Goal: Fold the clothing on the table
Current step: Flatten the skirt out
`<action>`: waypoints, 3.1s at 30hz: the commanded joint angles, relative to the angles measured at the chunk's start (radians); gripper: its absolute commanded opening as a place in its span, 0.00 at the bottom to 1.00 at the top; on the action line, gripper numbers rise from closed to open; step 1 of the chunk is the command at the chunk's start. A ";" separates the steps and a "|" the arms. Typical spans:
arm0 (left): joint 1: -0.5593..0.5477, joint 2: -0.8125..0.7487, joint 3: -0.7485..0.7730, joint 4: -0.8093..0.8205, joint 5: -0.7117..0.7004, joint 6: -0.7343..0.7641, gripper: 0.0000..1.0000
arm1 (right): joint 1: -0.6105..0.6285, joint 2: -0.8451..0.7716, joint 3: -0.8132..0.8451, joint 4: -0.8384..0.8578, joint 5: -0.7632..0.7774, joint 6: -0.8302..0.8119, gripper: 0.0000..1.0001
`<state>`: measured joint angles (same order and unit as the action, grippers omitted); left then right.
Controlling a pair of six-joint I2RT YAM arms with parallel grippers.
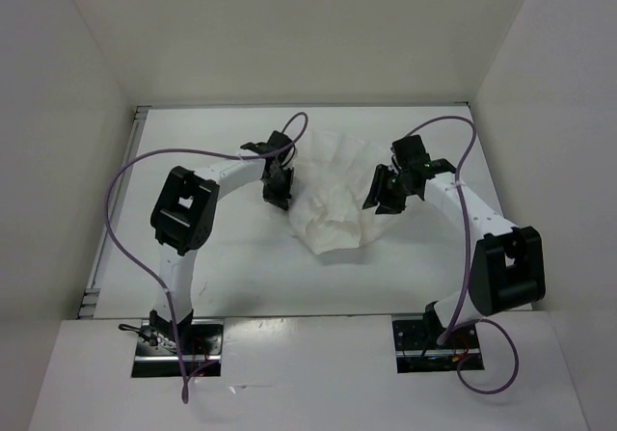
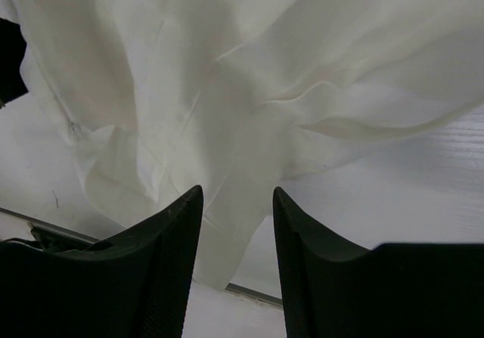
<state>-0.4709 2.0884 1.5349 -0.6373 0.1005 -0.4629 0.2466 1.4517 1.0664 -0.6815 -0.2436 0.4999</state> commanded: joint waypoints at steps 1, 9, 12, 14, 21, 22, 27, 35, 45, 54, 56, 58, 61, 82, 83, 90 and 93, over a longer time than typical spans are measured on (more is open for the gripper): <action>0.034 0.019 0.060 -0.002 -0.047 0.046 0.05 | 0.008 0.022 0.064 -0.018 0.029 -0.018 0.47; 0.043 -0.324 -0.056 -0.036 -0.056 0.037 0.45 | 0.052 -0.117 -0.066 -0.067 0.017 0.066 0.49; 0.043 -0.372 0.007 -0.036 0.016 0.061 0.52 | 0.053 -0.139 -0.124 -0.049 0.027 0.100 0.49; 0.043 -0.357 0.098 -0.036 0.123 0.090 0.57 | 0.062 -0.139 -0.125 -0.023 0.018 0.100 0.49; -0.005 -0.115 0.336 -0.125 0.131 0.054 0.60 | 0.088 -0.119 -0.026 -0.013 0.029 0.120 0.49; -0.015 -0.097 0.362 -0.125 0.122 0.034 0.60 | 0.097 -0.119 -0.026 -0.013 0.029 0.120 0.49; -0.061 0.011 0.429 -0.171 -0.013 -0.072 0.60 | 0.097 -0.128 -0.026 0.005 0.020 0.120 0.49; -0.109 0.067 0.438 -0.162 -0.064 -0.152 0.58 | 0.097 -0.148 -0.045 0.014 0.020 0.088 0.50; -0.141 0.133 0.511 -0.197 -0.073 -0.183 0.61 | 0.097 -0.157 -0.054 0.005 0.020 0.040 0.50; -0.161 0.199 0.515 -0.263 -0.139 -0.152 0.61 | 0.097 -0.185 -0.054 -0.004 0.030 0.022 0.50; -0.161 0.222 0.515 -0.272 -0.127 -0.141 0.41 | 0.097 -0.185 -0.054 -0.004 0.030 0.022 0.50; -0.161 0.222 0.515 -0.272 -0.101 -0.126 0.13 | 0.097 -0.194 -0.054 -0.004 0.041 0.022 0.45; -0.161 0.107 0.492 -0.237 -0.079 -0.126 0.00 | 0.097 -0.205 -0.054 -0.004 0.050 0.032 0.36; -0.126 -0.654 -0.304 -0.272 -0.114 -0.253 0.19 | 0.088 -0.008 0.016 -0.039 0.145 0.023 0.40; -0.142 -0.672 -0.326 -0.283 -0.114 -0.253 0.22 | 0.088 0.008 0.032 -0.050 0.145 0.023 0.40; -0.161 -0.794 -0.383 -0.413 -0.140 -0.264 0.29 | 0.088 0.136 0.116 -0.040 0.136 0.012 0.40; -0.146 -0.730 -0.343 -0.415 -0.211 -0.228 0.29 | 0.088 0.174 0.080 -0.006 0.081 0.023 0.40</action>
<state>-0.6319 1.3060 1.1511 -1.0210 -0.0483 -0.7082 0.3332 1.5909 1.1435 -0.7181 -0.1268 0.5262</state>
